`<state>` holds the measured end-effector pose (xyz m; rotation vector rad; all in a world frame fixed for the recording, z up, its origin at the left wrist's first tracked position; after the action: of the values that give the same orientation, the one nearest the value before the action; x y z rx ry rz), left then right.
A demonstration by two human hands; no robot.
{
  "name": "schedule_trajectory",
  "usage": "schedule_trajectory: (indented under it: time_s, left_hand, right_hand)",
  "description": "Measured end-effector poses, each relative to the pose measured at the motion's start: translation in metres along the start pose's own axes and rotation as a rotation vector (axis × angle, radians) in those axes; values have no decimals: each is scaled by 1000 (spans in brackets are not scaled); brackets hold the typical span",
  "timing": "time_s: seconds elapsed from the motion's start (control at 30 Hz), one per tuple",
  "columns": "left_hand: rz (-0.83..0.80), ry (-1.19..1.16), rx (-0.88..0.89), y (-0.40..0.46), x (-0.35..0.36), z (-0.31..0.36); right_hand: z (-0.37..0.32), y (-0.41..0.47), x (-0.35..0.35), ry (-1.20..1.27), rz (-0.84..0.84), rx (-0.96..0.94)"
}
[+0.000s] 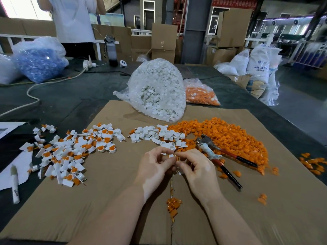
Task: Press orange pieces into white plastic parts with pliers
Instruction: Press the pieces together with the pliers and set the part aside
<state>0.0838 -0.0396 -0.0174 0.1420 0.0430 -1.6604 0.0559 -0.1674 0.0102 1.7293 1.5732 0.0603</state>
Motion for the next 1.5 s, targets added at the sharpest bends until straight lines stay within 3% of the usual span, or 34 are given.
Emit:
schedule_trajectory:
  time_s: [0.17, 0.3, 0.43, 0.5, 0.67, 0.77, 0.87, 1.0, 1.2, 1.5]
  left_hand:
    - [38, 1, -7, 2, 0, 3]
    - [64, -25, -38, 4, -1, 3]
    - [77, -28, -54, 6, -2, 3]
    - [85, -60, -68, 6, -3, 3]
    - [93, -121, -95, 7, -4, 4]
    - [89, -155, -113, 7, -4, 6]
    - [83, -159, -123, 7, -3, 6]
    - [87, -211, -144, 6, -4, 8]
    - [138, -328, -198, 9, -2, 6]
    - [191, -352, -226, 14, -4, 4]
  right_hand:
    - [0, 0, -7, -85, 45, 36]
    - [14, 1, -43, -419, 218, 306]
    - [39, 2, -69, -742, -60, 729]
    - [46, 2, -71, -820, -167, 783]
    - [52, 8, -74, -908, -199, 783]
    - [54, 13, -75, -859, -210, 794]
    - [47, 16, -75, -654, -166, 775]
    - [27, 20, -71, -655, -178, 620]
    - [-8, 16, -38, -217, -442, 628]
    - [-14, 14, -28, -105, -606, 711]
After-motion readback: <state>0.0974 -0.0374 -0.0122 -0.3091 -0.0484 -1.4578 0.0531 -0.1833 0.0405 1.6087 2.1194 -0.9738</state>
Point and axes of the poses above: each hand's wrist, its own y-axis towards the middle knuckle, its own x-axis out of the palm, z = x × y, the point moved 5 cm from there along y, towards the middle knuckle, and after that the axes turned 8 degrees about y, right-handed, at the moved point
